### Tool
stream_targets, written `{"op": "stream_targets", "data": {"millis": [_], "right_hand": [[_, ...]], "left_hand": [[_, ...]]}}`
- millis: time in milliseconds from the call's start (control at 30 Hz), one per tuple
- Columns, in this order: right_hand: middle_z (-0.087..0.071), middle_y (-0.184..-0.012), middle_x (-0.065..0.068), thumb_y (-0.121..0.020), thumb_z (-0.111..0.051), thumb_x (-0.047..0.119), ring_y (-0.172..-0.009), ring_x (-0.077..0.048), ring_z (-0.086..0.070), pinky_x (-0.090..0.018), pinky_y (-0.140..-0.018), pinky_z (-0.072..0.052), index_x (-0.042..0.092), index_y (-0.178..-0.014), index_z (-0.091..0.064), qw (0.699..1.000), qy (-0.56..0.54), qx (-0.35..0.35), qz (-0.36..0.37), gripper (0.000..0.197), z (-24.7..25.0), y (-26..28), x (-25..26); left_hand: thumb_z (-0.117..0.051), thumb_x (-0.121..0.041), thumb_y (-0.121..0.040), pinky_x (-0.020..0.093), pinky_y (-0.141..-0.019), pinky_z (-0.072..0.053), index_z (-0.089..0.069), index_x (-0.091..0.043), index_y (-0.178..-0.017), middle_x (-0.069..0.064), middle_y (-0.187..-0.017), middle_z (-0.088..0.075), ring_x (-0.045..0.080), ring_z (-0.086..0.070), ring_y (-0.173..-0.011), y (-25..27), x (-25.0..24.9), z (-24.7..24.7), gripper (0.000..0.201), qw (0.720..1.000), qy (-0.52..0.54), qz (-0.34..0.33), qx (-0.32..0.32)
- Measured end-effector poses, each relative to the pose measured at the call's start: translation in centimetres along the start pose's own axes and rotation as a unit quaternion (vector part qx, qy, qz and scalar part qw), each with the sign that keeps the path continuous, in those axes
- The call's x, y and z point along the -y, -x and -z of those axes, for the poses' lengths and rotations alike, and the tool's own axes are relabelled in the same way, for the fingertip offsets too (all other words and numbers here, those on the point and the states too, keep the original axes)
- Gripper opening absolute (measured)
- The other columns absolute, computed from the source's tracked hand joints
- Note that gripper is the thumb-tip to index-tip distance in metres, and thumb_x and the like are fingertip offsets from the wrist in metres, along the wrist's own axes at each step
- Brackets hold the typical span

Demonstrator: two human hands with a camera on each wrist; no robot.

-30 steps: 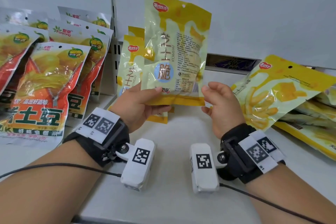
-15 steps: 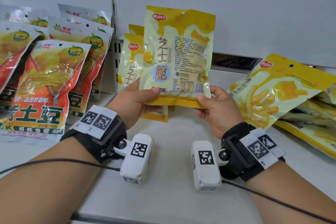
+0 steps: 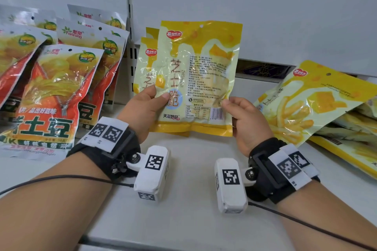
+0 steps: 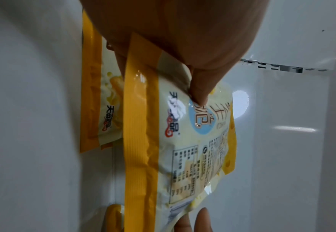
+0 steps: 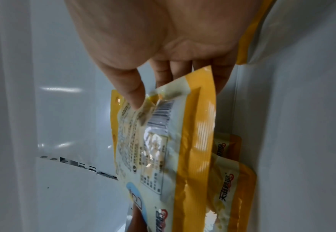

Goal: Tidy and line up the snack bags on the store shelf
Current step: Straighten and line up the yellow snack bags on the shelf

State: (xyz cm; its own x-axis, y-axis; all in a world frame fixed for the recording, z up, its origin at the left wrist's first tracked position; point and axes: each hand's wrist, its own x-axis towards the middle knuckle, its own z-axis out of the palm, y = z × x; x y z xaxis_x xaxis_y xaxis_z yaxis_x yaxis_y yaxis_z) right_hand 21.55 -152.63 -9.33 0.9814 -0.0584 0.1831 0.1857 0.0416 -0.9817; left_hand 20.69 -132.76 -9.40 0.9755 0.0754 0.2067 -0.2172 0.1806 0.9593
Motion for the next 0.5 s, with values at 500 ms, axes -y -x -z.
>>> {"op": "stream_targets", "data": {"millis": [500], "right_hand": [[-0.06, -0.089, -0.011, -0.091, -0.056, 0.011, -0.089, -0.027, -0.053, -0.052, -0.096, -0.043, 0.021, -0.071, -0.06, 0.999, -0.003, -0.047, 0.01, 0.023, 0.38, -0.07, 0.03]], "left_hand": [[-0.051, -0.013, -0.096, 0.047, -0.09, -0.052, -0.06, -0.011, -0.113, 0.011, -0.108, -0.071, 0.03, -0.068, -0.1, 0.06, 0.18, -0.03, 0.019, 1.0, -0.025, 0.014, 0.0]]}}
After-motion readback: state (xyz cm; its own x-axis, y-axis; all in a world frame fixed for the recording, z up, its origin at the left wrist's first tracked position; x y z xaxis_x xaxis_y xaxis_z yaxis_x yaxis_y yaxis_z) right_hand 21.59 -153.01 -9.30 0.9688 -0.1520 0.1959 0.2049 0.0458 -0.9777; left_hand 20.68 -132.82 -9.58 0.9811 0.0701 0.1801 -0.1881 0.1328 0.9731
